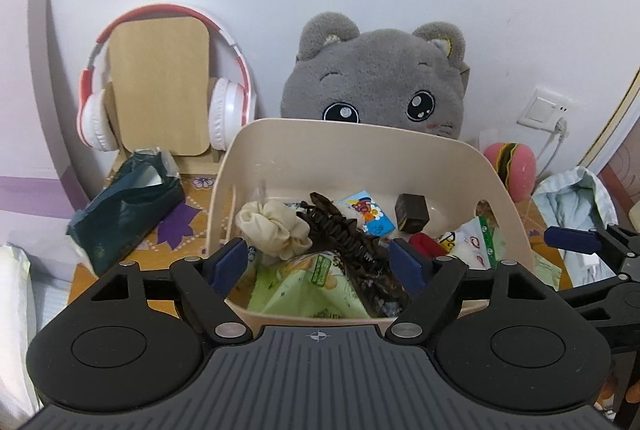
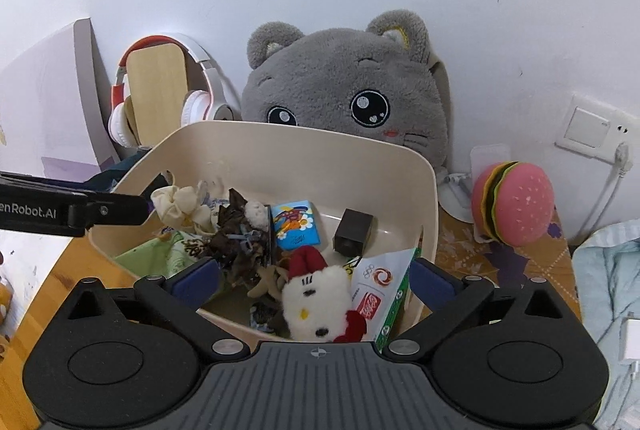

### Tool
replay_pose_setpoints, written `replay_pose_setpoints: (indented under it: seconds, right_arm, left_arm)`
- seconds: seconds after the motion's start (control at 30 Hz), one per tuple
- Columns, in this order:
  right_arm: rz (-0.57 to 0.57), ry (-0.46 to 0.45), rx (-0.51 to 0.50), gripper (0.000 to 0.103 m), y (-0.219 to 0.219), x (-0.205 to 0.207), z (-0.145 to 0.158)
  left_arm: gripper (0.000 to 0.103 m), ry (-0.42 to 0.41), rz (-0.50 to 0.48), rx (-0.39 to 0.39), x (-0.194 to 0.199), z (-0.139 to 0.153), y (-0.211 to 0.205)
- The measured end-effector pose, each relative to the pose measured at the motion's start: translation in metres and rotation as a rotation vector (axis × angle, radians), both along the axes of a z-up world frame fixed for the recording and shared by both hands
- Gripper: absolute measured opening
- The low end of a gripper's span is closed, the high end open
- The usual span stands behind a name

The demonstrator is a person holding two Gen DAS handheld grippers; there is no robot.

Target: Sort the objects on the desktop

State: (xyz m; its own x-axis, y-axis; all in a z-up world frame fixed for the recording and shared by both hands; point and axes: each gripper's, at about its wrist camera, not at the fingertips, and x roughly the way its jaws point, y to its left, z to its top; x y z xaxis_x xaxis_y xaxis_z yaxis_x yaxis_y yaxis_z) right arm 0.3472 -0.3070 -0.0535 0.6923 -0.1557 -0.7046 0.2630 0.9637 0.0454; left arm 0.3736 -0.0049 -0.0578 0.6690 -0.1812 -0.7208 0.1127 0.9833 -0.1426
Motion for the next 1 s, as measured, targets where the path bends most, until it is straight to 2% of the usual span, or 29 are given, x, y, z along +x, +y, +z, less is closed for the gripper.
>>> replay_pose_setpoints:
  seconds: [0.17,0.33,0.6,0.8,1.0]
  right_arm:
    - [-0.004,-0.019,-0.018,0.103,0.015,-0.017,0.017]
    - [-0.003,-0.037,-0.044,0.103,0.036,-0.038,0.037]
    - [-0.006,-0.066,-0.14,0.103,0.084,-0.079,0.082]
    - [-0.006,-0.069,-0.173,0.103,0.12,-0.111,0.108]
    - [-0.019,-0.098,-0.176,0.103,0.151,-0.146,0.121]
  left_arm:
    - [0.079,-0.008,-0.026,-0.013,-0.021,0.018,0.007]
    - [0.079,-0.065,-0.033,0.01,-0.054,0.044,0.013]
    - [0.079,-0.099,-0.077,-0.042,-0.115,0.085,0.034]
    - [0.079,-0.114,-0.105,-0.046,-0.165,0.103,0.048]
    - [0.079,-0.102,-0.123,-0.036,-0.208,0.106,0.061]
